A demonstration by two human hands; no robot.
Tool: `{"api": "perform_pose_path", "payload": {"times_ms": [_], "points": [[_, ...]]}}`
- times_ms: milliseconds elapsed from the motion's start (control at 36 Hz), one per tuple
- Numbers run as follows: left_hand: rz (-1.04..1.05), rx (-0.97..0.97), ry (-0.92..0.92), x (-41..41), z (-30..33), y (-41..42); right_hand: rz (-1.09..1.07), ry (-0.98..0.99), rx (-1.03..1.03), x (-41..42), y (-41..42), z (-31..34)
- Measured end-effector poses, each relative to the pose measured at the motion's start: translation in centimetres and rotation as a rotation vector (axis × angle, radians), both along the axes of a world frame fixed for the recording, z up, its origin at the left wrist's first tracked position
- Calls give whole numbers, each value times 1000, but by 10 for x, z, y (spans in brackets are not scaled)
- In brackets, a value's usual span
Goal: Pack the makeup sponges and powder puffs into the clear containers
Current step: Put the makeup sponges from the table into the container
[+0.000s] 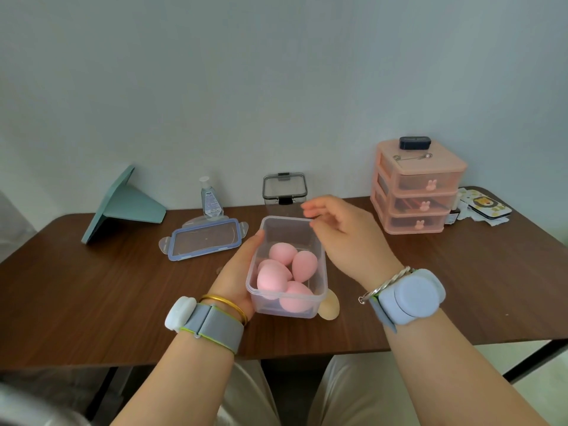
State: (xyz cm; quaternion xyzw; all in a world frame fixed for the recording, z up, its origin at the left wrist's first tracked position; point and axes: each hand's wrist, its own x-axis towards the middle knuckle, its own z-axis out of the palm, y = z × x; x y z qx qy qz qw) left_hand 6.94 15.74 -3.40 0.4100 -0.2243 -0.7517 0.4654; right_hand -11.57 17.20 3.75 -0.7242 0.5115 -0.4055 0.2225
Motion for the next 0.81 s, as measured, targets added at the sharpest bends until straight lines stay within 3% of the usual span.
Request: {"api": "perform_pose_path", "payload": {"times_ms": [167, 389, 694, 806], "points": [[142, -2, 81, 4, -1, -6, -88, 245, 146, -9, -6, -7], [197, 72, 103, 11, 0, -10, 39, 674, 385, -10, -4, -29], [151, 77, 49, 10, 1, -6, 115, 852, 508, -4, 1, -44], [142, 93, 40, 9, -1, -4, 27, 749, 473, -7, -2, -44]]}}
